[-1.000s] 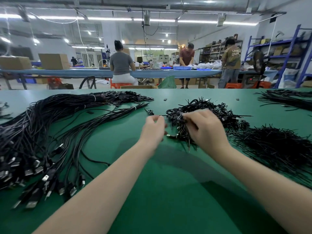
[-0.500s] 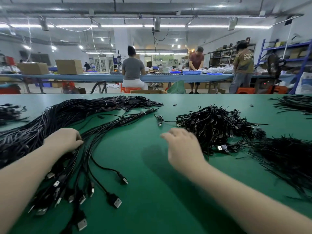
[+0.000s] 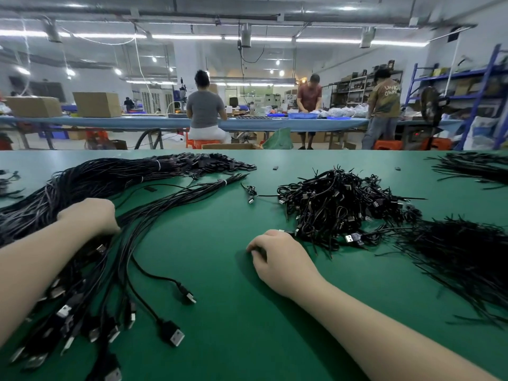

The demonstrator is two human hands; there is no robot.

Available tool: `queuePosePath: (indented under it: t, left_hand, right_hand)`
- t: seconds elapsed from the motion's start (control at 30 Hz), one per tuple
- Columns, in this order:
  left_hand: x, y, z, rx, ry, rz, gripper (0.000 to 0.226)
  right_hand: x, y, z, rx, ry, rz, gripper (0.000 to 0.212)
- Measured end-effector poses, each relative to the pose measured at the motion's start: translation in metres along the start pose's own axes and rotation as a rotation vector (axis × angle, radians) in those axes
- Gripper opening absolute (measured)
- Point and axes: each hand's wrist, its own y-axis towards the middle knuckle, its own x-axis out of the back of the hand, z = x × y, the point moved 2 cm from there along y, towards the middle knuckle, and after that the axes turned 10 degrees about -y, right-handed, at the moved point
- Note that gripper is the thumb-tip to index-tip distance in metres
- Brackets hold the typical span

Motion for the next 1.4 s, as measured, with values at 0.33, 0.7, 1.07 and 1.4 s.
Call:
queuePosePath:
  t: [0.33, 0.7, 1.07, 1.4]
  left_hand:
    - [-0.01, 0.017, 0.004, 0.019, -0.081, 0.052, 0.041]
    - [0.039, -0.001, -0.007, -0.045, -0.942, 0.224, 0.03]
    - [0.091, -0.024, -0.027, -0.068, -1.463, -0.548, 0.015]
    - [0.125, -0.143, -0.108, -0.861, -1.605, -0.565, 0.008]
  right_hand:
    - [0.002, -0.001, 0.002, -0.019, 0.001, 0.018, 0.025]
    - [0.001, -0.001, 0.003, -0.032, 0.0, 0.005, 0.025]
    - [0.003, -0.001, 0.002, -0.033, 0.0, -0.01, 0.025]
    - [0.003, -0.003, 0.002, 0.018, 0.029, -0.137, 0.036]
